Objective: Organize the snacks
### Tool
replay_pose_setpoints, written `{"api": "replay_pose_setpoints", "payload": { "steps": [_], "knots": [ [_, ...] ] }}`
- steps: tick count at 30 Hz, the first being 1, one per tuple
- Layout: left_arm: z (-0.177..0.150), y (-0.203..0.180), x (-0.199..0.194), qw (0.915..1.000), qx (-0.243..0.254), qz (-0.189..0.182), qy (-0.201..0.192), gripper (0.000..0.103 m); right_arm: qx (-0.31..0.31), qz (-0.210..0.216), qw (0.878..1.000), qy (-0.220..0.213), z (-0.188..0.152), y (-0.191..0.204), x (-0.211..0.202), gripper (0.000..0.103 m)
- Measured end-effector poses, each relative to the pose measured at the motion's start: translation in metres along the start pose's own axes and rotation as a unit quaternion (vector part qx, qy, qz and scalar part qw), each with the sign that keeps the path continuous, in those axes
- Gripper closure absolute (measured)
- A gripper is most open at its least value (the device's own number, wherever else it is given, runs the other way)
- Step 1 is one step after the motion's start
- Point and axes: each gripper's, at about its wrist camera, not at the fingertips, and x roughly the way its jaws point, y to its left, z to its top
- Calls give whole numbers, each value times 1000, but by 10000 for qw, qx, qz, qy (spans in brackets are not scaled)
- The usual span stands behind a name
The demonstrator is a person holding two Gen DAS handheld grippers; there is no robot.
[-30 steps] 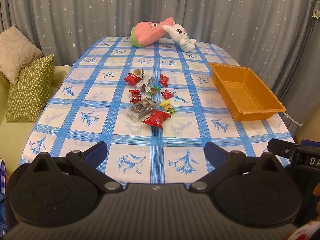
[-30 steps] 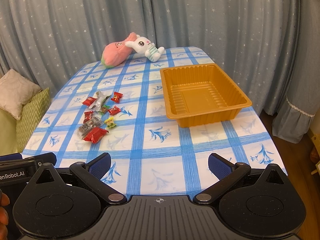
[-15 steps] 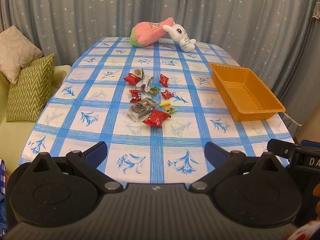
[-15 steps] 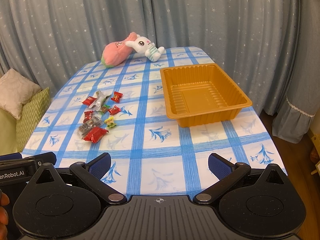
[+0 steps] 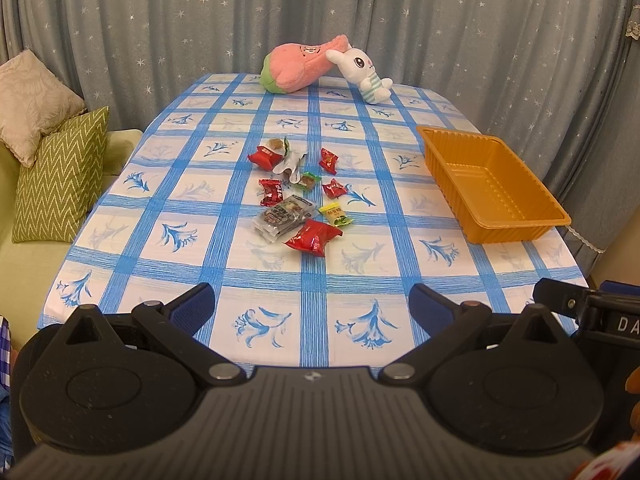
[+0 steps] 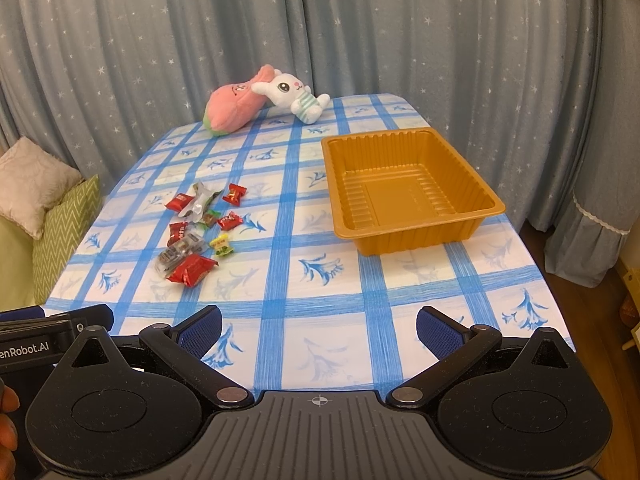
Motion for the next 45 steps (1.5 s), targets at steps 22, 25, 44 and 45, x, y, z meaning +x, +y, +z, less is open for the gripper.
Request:
{"api": "replay_pose_setpoints", "payload": {
  "steps": [22,25,44,45],
  "knots": [
    [1,0,-1,10000,-14,-16,8,0,-6,-5,10000,-1,0,0,1,0],
    [2,-1,-1,10000,-10,-13,9,0,-2,-4,10000,-3,0,0,2,0],
    [15,30,36,9997,-10,-209,154,1,53,-2,10000,-54,0,3,37,1],
    [18,34,40,9997,23,-196,152,1,67,37,9999,-81,1,5,41,1]
  ]
}}
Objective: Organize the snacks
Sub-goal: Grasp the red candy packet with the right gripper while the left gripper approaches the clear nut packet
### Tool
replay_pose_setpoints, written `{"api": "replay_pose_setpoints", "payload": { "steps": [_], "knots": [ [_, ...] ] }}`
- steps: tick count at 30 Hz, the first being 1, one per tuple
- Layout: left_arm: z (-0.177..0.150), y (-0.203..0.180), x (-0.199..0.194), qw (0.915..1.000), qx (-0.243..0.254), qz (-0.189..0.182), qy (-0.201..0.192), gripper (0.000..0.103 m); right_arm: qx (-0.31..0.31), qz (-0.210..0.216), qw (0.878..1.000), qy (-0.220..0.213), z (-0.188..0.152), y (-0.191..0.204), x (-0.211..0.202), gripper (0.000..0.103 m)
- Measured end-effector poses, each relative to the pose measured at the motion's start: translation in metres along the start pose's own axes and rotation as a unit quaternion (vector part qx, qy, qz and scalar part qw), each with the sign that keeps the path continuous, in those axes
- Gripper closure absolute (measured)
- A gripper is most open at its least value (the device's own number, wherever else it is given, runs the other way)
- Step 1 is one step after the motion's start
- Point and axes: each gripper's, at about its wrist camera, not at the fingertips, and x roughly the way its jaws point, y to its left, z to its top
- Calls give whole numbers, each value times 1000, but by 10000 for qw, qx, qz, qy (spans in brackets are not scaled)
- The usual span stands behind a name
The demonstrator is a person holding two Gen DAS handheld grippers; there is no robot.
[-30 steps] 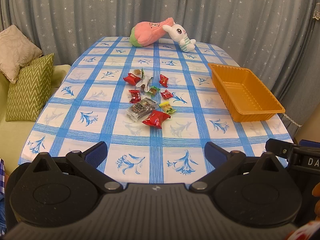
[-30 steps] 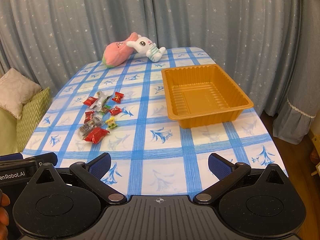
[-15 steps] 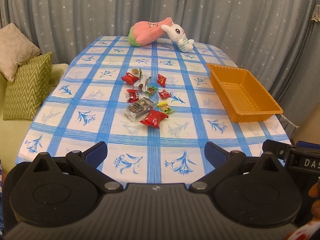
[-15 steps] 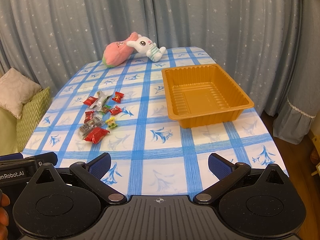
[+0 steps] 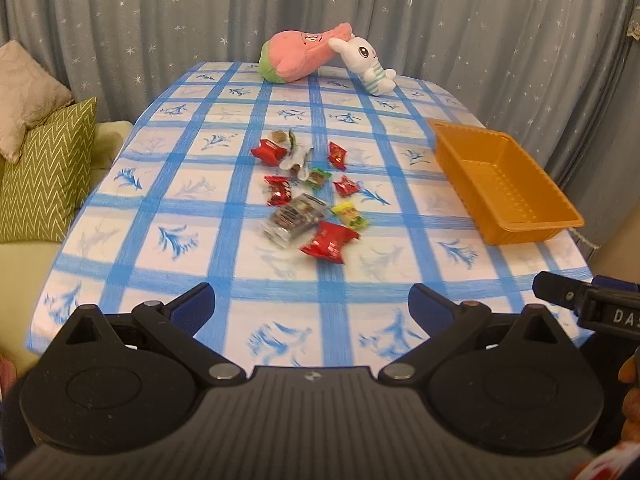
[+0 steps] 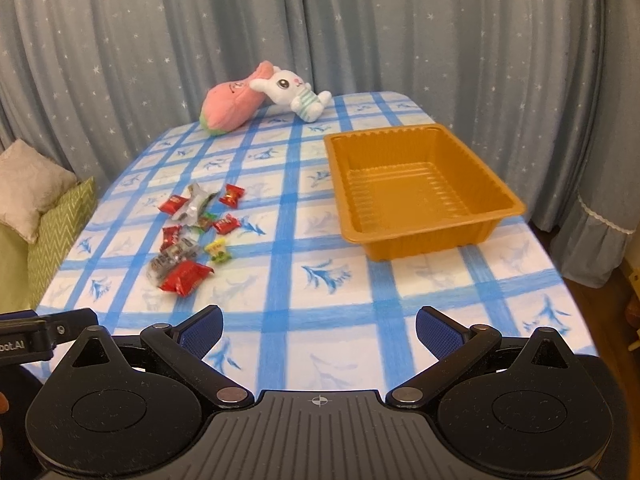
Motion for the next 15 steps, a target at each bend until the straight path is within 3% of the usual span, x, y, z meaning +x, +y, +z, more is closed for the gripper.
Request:
{"api": "replay_pose_setpoints", "payload": {
  "steps": [9,12,15],
  "knots": [
    [39,48,50,9982,599,46,19,8,118,206,9997,47,13,37,53,1],
    [52,63,72,9974,714,2,39,9,190,295,9993,101,13,52,74,15],
    [61,74,94,9965,826,-130,-5,9,247,224,9993,176,12,67,96,21]
  ]
}}
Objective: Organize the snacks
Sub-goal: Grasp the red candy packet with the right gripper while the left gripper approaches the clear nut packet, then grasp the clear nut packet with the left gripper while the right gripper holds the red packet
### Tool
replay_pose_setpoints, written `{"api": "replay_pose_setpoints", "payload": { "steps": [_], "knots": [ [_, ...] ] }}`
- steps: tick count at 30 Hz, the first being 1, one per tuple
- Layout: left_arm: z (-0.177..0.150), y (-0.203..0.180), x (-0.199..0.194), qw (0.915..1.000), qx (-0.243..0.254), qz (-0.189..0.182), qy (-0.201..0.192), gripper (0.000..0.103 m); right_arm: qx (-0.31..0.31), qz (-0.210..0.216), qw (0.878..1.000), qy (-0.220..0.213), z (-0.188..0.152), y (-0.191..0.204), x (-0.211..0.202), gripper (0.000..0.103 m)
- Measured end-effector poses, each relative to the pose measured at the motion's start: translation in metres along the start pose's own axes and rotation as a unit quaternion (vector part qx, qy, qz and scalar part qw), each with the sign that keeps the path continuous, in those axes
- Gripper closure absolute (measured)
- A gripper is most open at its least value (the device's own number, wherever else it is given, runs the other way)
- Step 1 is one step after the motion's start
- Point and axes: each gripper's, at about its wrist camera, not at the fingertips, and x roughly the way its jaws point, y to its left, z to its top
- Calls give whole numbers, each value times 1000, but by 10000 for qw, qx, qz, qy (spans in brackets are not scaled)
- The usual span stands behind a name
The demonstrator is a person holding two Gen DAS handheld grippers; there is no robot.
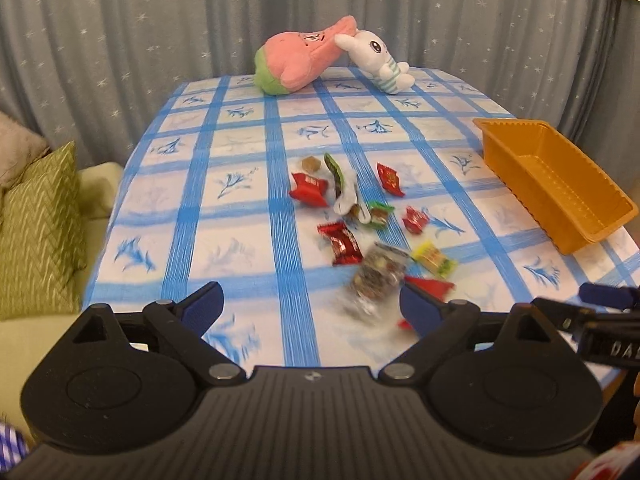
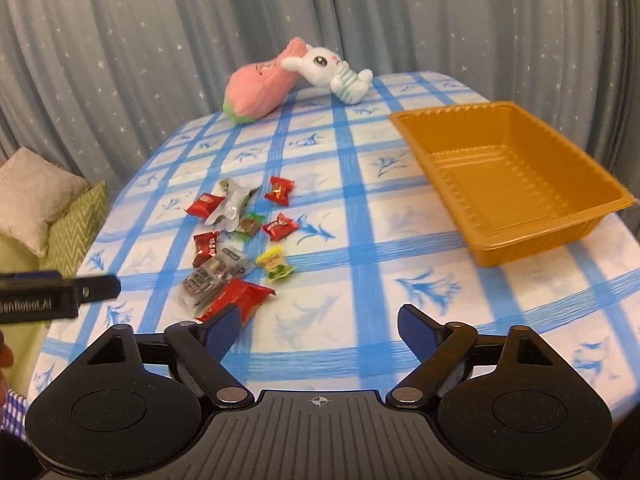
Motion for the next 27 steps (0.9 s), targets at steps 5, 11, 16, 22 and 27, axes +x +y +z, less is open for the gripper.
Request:
{"api": "replay_pose_setpoints", "payload": {
  "steps": [5,11,16,22,27],
  "knots": [
    [0,17,32,9997,-39,-216,-52,12,111,127,9998,121,-2,21,33,39],
    [-9,41,50,9989,-280,-375,-37,17,102,239,9993,255,-1,47,70,42],
    [-12,52,55,9982,-378,-467,-64,17,78,202,9993,321,-2,61,93,47],
    [-10,40,59,9970,-176,-746,-49,17,-210,22,9992,335,-1,59,109,70],
    [-6,13,69,9943,219,-1044,29,17,-467,76,9985,289,-3,42,97,75]
  ]
}}
